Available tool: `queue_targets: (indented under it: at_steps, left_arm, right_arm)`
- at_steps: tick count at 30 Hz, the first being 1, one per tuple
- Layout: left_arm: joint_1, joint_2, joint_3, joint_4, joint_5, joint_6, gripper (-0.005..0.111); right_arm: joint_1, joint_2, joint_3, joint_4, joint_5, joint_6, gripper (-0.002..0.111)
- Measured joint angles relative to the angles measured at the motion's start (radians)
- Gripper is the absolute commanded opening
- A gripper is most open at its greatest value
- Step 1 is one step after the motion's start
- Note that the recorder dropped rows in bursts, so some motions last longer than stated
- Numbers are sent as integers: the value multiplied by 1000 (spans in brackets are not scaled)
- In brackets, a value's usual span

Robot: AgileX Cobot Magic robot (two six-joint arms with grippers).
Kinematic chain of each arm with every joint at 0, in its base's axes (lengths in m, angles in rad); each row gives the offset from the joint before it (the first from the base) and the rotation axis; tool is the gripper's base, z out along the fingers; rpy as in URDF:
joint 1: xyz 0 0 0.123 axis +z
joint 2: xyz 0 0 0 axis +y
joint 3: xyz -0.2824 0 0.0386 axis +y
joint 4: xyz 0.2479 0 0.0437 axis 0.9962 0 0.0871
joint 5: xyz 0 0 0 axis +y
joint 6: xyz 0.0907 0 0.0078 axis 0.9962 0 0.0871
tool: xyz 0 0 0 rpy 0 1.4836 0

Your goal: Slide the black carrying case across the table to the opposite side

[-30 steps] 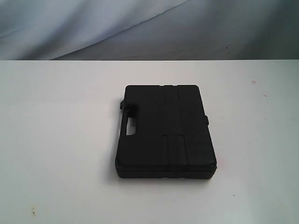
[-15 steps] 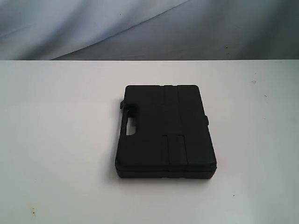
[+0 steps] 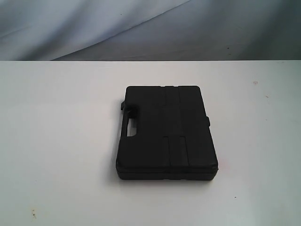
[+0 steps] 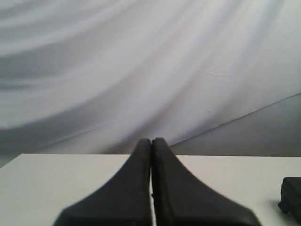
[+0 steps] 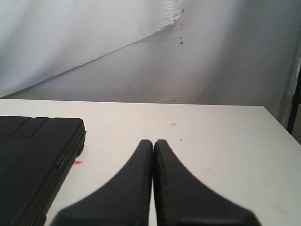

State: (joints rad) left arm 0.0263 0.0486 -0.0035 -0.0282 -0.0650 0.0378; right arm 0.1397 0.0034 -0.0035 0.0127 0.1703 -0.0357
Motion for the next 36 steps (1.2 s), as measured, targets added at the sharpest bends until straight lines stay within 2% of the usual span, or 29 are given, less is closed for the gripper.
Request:
queue_targets:
  at_steps: [7,13,26,36]
  left_arm:
    - [-7,-43,0,3,43,11,0]
    - [-86,-45,0,-25,82,58,0]
    - [-90,-45,0,-74,88,60,0]
    - [-90,-45,0,-70,167,60,0]
  right_arm:
    - [0,0,0,0,0,0,0]
    - [0,0,0,0,0,0,0]
    - [0,0,0,0,0,0,0]
    - [0,0,0,0,0,0,0]
